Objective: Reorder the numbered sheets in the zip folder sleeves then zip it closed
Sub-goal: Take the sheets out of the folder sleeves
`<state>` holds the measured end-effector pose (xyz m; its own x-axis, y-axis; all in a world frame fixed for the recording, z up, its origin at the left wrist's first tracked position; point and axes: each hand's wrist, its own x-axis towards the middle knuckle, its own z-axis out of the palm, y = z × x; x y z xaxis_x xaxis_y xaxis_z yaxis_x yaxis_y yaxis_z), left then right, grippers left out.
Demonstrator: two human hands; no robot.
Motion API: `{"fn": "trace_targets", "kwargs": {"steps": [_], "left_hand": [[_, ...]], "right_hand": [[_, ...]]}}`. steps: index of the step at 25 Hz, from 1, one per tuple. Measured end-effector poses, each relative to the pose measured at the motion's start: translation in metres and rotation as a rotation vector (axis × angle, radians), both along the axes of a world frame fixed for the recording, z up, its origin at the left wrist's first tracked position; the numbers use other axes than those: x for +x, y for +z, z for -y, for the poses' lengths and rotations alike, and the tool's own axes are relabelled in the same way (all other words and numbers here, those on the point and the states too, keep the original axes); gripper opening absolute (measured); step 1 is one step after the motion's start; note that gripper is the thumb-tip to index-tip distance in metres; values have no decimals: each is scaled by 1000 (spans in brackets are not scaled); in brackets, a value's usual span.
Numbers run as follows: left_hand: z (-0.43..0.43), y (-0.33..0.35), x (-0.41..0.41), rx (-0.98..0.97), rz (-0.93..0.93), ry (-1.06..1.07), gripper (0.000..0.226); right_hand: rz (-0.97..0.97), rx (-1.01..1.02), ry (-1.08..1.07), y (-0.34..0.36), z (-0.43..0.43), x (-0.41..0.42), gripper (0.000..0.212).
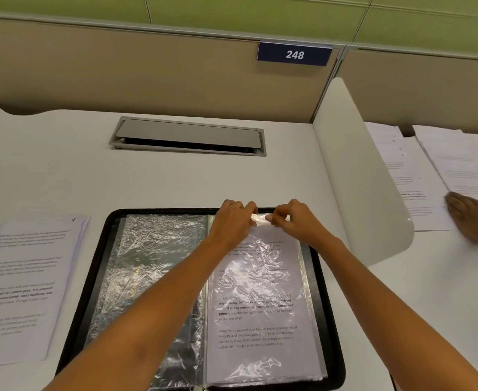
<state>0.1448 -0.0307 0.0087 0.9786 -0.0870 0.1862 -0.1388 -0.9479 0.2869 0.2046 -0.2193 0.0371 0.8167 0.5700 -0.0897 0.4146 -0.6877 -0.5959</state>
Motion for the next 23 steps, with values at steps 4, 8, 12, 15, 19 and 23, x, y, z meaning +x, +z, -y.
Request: {"fn": "trace_targets", "kwargs": {"steps": [4, 8, 12, 15, 19, 23], "left_hand": [[-2, 1, -2, 59, 1, -48, 18], [-3, 0, -10, 51, 57, -56, 8], [-1, -2, -18, 11, 124, -68, 11], [0, -4, -23, -5, 144, -93, 11], [-1, -10, -27, 15, 128, -107, 10], [-1, -12, -28, 19, 121, -97, 11]], "right_hand": [[-90, 35, -55, 3, -8, 11, 21], [-94, 21, -29, 5, -18, 19, 3], [-79, -150, 66, 8, -32, 24, 9], [44, -484, 105, 9, -42, 22, 13], [124, -746, 159, 5, -48, 20, 34], [127, -777, 186, 0, -46, 21, 28]]}}
